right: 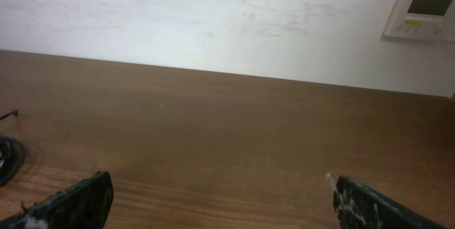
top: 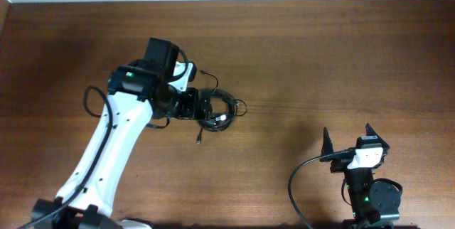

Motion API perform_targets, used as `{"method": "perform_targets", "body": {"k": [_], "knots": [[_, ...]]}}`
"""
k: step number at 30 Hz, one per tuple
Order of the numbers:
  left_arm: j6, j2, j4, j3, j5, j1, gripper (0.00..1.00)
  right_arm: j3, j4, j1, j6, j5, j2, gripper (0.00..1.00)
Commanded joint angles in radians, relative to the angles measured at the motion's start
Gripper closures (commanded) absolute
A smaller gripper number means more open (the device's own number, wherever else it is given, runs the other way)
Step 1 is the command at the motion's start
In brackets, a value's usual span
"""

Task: Untangle cables

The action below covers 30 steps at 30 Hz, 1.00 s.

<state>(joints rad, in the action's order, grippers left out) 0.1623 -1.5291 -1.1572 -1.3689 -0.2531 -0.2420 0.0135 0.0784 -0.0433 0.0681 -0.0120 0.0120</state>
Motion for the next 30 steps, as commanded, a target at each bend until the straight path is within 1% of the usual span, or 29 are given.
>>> {"method": "perform_targets", "body": {"k": [1,3,5,6,8,9,10,11,12,13,14,15,24,25,30], "knots": [[0.026,-0.041,0.022,-0.003,0.007,-0.009,0.04,-0.008,0.001,0.005,0.003,-0.006,-0.003,0.01],[0.082,-0.06,0.042,-0.003,0.008,-0.009,0.08,-0.008,0.001,0.005,0.003,-0.006,-0.003,0.02],[0.107,-0.079,0.071,-0.003,0.022,-0.009,0.13,-0.008,0.001,0.005,0.003,-0.006,-0.003,0.02],[0.127,-0.091,0.085,-0.003,0.052,-0.009,0.2,-0.008,0.001,0.005,0.003,-0.006,-0.003,0.01],[0.173,-0.109,0.09,-0.003,0.09,-0.009,0.23,-0.008,0.001,0.005,0.003,-0.006,-0.003,0.01],[0.182,-0.118,0.09,-0.003,0.091,-0.009,0.27,-0.008,0.001,0.005,0.003,-0.006,-0.003,0.02],[0.182,-0.13,0.091,-0.003,0.092,-0.011,0.32,-0.008,0.001,0.005,0.003,-0.006,-0.003,0.02],[0.182,-0.152,0.097,-0.003,0.095,-0.014,0.44,-0.008,0.001,0.005,0.003,-0.006,-0.003,0.02],[0.182,-0.174,0.103,-0.003,0.094,-0.014,0.63,-0.008,0.001,0.005,0.003,-0.006,-0.003,0.01],[0.182,-0.191,0.106,-0.003,0.094,-0.014,0.78,-0.008,0.001,0.005,0.003,-0.006,-0.003,0.02],[0.182,-0.205,0.109,-0.003,0.093,-0.014,0.91,-0.008,0.001,0.005,0.003,-0.006,-0.003,0.02],[0.182,-0.218,0.111,-0.003,0.093,-0.013,1.0,-0.008,0.001,0.005,0.003,-0.006,-0.003,0.02],[0.182,-0.288,0.154,-0.003,0.084,-0.014,1.0,-0.008,0.001,0.005,0.003,-0.006,-0.003,0.02],[0.182,-0.301,0.154,-0.003,0.073,-0.014,0.97,-0.008,0.001,0.005,0.003,-0.006,-0.003,0.01],[0.182,-0.346,0.151,-0.002,0.048,-0.014,0.93,-0.008,0.001,0.005,0.003,-0.006,-0.003,0.01]]}}
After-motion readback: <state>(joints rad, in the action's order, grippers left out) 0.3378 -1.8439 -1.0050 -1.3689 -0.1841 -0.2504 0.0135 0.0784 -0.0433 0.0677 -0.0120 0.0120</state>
